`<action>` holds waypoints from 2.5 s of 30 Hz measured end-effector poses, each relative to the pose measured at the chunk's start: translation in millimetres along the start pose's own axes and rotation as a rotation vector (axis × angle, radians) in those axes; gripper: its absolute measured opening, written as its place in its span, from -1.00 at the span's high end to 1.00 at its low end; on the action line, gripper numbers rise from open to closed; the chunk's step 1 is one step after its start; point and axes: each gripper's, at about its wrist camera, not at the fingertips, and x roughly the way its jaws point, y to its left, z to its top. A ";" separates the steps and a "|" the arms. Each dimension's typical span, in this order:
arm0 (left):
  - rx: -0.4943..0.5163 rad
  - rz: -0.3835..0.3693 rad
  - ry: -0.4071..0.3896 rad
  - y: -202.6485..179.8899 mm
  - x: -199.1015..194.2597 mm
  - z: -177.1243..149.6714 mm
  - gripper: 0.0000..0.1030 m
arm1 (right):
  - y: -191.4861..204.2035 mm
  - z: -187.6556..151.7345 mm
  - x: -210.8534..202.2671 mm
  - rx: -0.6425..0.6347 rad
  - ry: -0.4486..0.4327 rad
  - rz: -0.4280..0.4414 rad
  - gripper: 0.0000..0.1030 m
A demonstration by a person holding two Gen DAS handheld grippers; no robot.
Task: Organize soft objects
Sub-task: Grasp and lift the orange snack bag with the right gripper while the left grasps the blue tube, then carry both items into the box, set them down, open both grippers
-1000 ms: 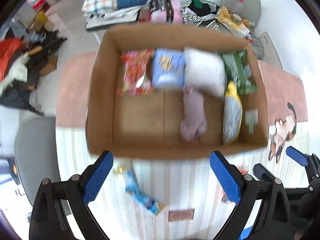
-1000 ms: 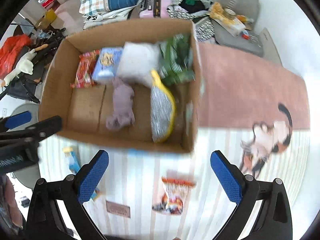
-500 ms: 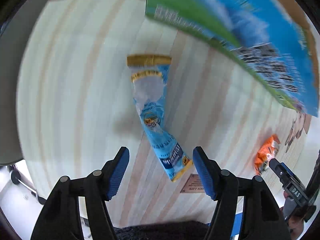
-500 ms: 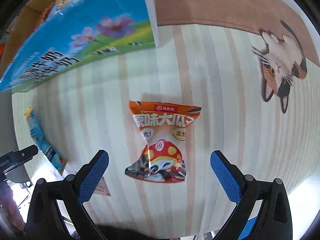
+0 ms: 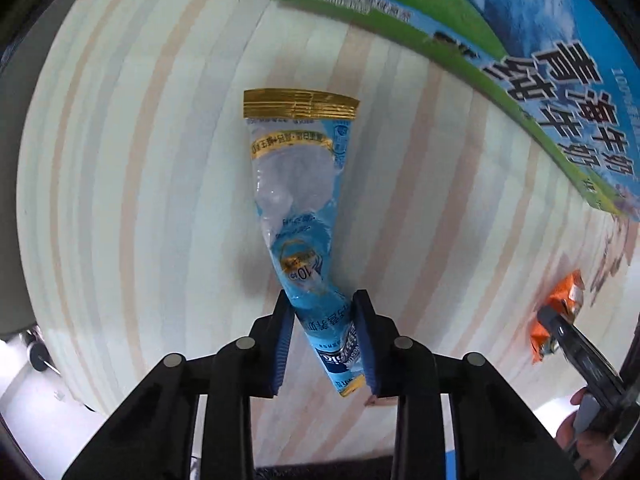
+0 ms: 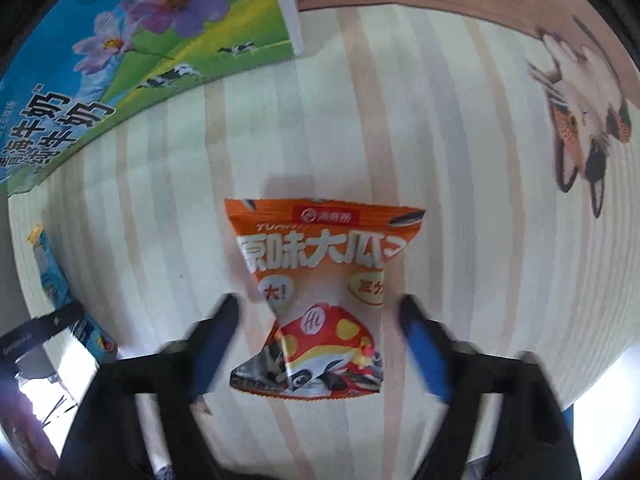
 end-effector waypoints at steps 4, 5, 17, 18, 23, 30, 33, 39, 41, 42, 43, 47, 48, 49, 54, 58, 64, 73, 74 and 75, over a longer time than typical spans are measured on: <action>0.003 -0.048 0.021 -6.2 -1.8 -15.5 0.52 | 5.1 -5.1 -5.8 -0.002 -0.047 -0.012 0.25; 0.008 -0.054 0.017 -9.4 -4.9 -20.2 0.52 | 8.0 -9.3 -8.8 -0.012 -0.049 -0.007 0.25; 0.129 -0.274 -0.170 -77.0 -127.5 -42.9 0.66 | 54.2 -37.6 -142.1 -0.185 -0.218 0.191 0.26; 0.137 -0.251 -0.199 -80.1 -135.7 -36.2 0.64 | 58.9 -34.0 -154.8 -0.206 -0.243 0.191 0.26; 0.298 -0.019 -0.227 -81.4 -113.9 -14.4 -0.13 | 62.6 -9.8 -174.2 -0.237 -0.283 0.159 0.26; 0.418 0.101 -0.049 -93.4 -31.2 -5.0 -0.13 | 43.5 -0.7 -136.2 -0.178 -0.210 0.141 0.26; 0.449 0.175 -0.047 -107.5 -7.1 -1.1 -0.13 | 33.6 -2.4 -118.8 -0.163 -0.188 0.110 0.26; 0.536 0.291 -0.103 -127.3 14.9 -10.8 0.21 | 18.1 -3.8 -97.1 -0.133 -0.167 0.068 0.26; 0.549 0.294 -0.121 -130.4 14.9 -15.1 0.46 | 15.9 -3.6 -93.8 -0.129 -0.168 0.059 0.26; 0.550 0.300 -0.124 -131.0 15.1 -17.2 0.56 | 14.9 -2.6 -92.7 -0.127 -0.170 0.057 0.26; 0.550 0.310 -0.128 -131.1 15.5 -19.0 0.59 | 14.4 -1.9 -91.7 -0.126 -0.172 0.054 0.26; 0.520 0.281 -0.131 -123.8 13.8 -28.3 0.64 | 16.2 -1.7 -95.1 -0.138 -0.193 0.032 0.26; 0.505 0.267 -0.137 -120.9 10.3 -33.6 0.65 | 16.3 -2.1 -96.8 -0.141 -0.199 0.031 0.26; 0.494 0.255 -0.140 -116.3 6.5 -36.5 0.65 | 16.9 -2.6 -99.1 -0.145 -0.206 0.030 0.26; 0.414 0.104 -0.162 -98.1 -36.6 -48.2 0.68 | 22.3 -7.7 -117.9 -0.170 -0.240 0.042 0.26; 0.366 -0.013 -0.234 -90.1 -92.0 -57.5 0.73 | 28.0 -11.8 -141.8 -0.193 -0.279 0.068 0.26; 0.294 -0.123 -0.359 -86.7 -172.9 -42.2 0.76 | 38.3 -9.4 -187.4 -0.227 -0.355 0.121 0.26; 0.175 -0.275 -0.428 -81.9 -239.7 13.9 0.76 | 67.6 17.6 -239.4 -0.283 -0.437 0.182 0.26; 0.161 -0.282 -0.426 -79.6 -243.7 25.3 0.76 | 72.2 22.2 -241.0 -0.289 -0.438 0.185 0.26; 0.147 -0.288 -0.421 -78.1 -246.7 30.2 0.76 | 78.5 29.2 -241.8 -0.297 -0.434 0.191 0.26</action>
